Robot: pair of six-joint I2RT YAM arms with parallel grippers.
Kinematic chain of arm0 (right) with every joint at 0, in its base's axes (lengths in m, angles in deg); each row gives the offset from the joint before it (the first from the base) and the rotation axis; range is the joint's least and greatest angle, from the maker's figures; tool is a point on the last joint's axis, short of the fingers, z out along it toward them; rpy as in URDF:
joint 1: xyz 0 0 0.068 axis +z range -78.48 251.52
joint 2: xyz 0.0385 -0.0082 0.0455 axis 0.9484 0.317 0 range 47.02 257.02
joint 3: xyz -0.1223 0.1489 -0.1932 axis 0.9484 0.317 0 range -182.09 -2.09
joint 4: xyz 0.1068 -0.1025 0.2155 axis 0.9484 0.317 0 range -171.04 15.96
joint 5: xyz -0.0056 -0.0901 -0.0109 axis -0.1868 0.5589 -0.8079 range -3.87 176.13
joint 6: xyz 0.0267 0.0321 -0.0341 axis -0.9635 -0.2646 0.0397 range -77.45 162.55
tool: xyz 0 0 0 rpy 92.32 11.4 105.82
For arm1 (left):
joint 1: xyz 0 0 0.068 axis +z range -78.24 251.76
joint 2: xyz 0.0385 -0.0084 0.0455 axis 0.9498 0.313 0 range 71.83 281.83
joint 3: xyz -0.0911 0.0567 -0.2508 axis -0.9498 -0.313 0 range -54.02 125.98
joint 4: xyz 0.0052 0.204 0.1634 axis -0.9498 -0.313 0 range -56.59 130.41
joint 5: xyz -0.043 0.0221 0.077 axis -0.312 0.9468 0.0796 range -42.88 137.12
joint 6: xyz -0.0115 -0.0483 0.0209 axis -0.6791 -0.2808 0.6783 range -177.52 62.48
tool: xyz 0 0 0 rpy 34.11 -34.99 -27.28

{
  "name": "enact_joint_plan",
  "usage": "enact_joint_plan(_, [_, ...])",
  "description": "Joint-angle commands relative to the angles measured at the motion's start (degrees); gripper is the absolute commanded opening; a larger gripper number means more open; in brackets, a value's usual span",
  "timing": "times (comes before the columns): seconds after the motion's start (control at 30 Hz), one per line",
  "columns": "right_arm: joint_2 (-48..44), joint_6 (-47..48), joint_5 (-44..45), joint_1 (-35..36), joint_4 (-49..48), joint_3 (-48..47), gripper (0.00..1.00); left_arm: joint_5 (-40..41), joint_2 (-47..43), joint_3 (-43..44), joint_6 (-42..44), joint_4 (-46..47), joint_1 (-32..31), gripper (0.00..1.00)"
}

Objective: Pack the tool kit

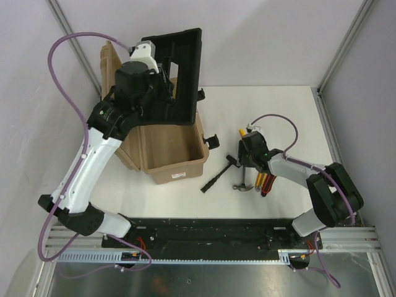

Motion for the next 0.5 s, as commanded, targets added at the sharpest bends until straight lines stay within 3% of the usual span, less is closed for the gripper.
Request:
enact_joint_plan(0.0, [-3.08, -0.61, 4.26, 2.81, 6.65, -0.6, 0.49, -3.47, -4.89, 3.86, 1.65, 4.4, -0.03, 0.0])
enact_joint_plan(0.27, [-0.2, -6.49, 9.09, 5.86, 8.88, -0.45, 0.38, -0.77, -10.07, 4.57, 4.01, 4.31, -0.05, 0.0])
enact_joint_plan(0.47, [1.53, -7.27, 10.74, 7.25, 10.51, -0.45, 0.35, 1.96, -13.51, 4.81, 5.68, 4.29, -0.05, 0.0])
